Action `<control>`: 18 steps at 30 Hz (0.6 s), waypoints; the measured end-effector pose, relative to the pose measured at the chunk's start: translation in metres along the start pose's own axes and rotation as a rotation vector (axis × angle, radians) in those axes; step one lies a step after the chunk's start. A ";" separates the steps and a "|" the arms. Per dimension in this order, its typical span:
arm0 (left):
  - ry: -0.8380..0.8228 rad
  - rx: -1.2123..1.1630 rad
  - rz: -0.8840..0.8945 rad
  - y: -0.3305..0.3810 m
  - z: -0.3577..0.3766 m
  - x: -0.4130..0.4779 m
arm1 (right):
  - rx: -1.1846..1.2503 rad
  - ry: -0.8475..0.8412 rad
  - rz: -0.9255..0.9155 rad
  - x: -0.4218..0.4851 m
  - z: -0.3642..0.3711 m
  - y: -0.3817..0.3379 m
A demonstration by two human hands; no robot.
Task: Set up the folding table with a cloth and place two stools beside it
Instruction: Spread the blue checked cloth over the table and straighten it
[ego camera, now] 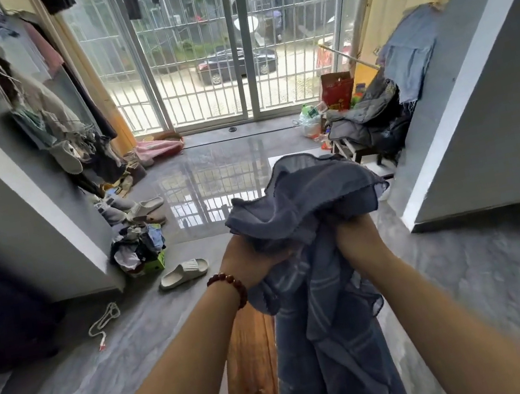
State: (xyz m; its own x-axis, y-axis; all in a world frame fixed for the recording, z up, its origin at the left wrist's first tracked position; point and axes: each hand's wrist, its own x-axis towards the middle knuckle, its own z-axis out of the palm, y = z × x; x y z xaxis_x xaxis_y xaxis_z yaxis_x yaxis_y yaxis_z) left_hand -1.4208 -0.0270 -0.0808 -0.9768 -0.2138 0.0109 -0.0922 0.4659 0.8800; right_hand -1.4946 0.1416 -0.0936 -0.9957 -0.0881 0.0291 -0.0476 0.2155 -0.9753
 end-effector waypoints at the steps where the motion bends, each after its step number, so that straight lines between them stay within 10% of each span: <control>1: -0.024 0.056 0.005 -0.001 -0.002 0.007 | 0.042 -0.029 0.014 0.002 0.004 -0.002; 7: -0.176 0.205 0.011 -0.010 0.008 0.033 | 0.164 -0.108 0.031 0.008 0.013 -0.003; 18: -0.186 0.916 -0.071 -0.013 0.024 0.073 | -0.446 -0.253 0.064 0.051 -0.029 0.029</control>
State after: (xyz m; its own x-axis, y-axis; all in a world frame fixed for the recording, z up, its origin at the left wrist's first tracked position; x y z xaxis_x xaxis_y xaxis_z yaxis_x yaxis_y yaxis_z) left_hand -1.4952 -0.0280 -0.1030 -0.9711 -0.1636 -0.1739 -0.1915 0.9687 0.1581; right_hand -1.5494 0.1712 -0.1145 -0.9499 -0.2818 -0.1352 -0.0714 0.6168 -0.7838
